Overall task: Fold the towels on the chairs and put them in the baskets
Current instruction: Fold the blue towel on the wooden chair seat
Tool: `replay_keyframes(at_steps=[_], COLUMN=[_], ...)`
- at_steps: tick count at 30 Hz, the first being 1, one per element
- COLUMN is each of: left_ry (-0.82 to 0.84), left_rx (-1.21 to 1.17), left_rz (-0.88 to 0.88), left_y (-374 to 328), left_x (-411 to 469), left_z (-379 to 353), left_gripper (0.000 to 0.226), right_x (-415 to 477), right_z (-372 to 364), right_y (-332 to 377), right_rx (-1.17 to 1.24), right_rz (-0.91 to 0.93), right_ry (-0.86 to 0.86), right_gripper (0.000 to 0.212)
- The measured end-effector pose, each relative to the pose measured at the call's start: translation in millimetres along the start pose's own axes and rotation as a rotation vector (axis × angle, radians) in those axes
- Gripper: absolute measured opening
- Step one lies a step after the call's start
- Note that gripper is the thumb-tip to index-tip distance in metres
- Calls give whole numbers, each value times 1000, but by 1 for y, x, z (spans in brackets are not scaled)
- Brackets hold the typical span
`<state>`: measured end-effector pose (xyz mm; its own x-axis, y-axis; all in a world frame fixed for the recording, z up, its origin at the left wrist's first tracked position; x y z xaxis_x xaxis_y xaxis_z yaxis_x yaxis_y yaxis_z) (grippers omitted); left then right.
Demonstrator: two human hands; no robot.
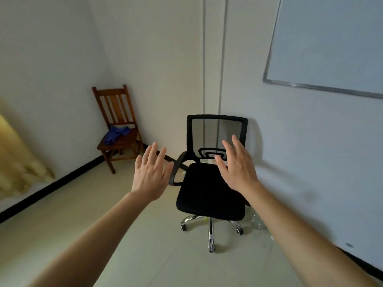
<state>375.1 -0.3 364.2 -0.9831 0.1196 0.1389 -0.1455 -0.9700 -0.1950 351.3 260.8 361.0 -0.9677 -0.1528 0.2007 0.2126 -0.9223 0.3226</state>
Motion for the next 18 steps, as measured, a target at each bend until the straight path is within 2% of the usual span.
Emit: replay_keyframes(at_steps=[5, 8, 13, 18], left_ry=[-66, -99, -115, -70], left_rx=[-15, 3, 58, 63], left_rz=[165, 264, 397, 469], left_y=[60, 109, 221, 347], left_x=[68, 92, 129, 191], left_z=[16, 25, 23, 11], left_gripper=[63, 63, 69, 69], right_x=[145, 217, 308, 397], right_z=[-22, -49, -129, -213], right_y=[42, 91, 184, 264], right_rx=[34, 51, 70, 42], right_rz=[175, 252, 412, 463], right_ry=[53, 103, 199, 279], right_gripper=[63, 62, 62, 64])
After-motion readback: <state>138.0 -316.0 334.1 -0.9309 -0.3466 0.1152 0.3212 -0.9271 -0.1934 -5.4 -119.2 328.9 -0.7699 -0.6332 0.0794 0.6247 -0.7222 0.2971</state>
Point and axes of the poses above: each hand's wrist, its own x-axis towards the middle knuckle, its own z-axis out of the back of the hand, y = z × x, the point moved 5 cm from there along x, towards the middle knuckle, and after that the axes turned 9 degrees about y, right-handed, at the moved point
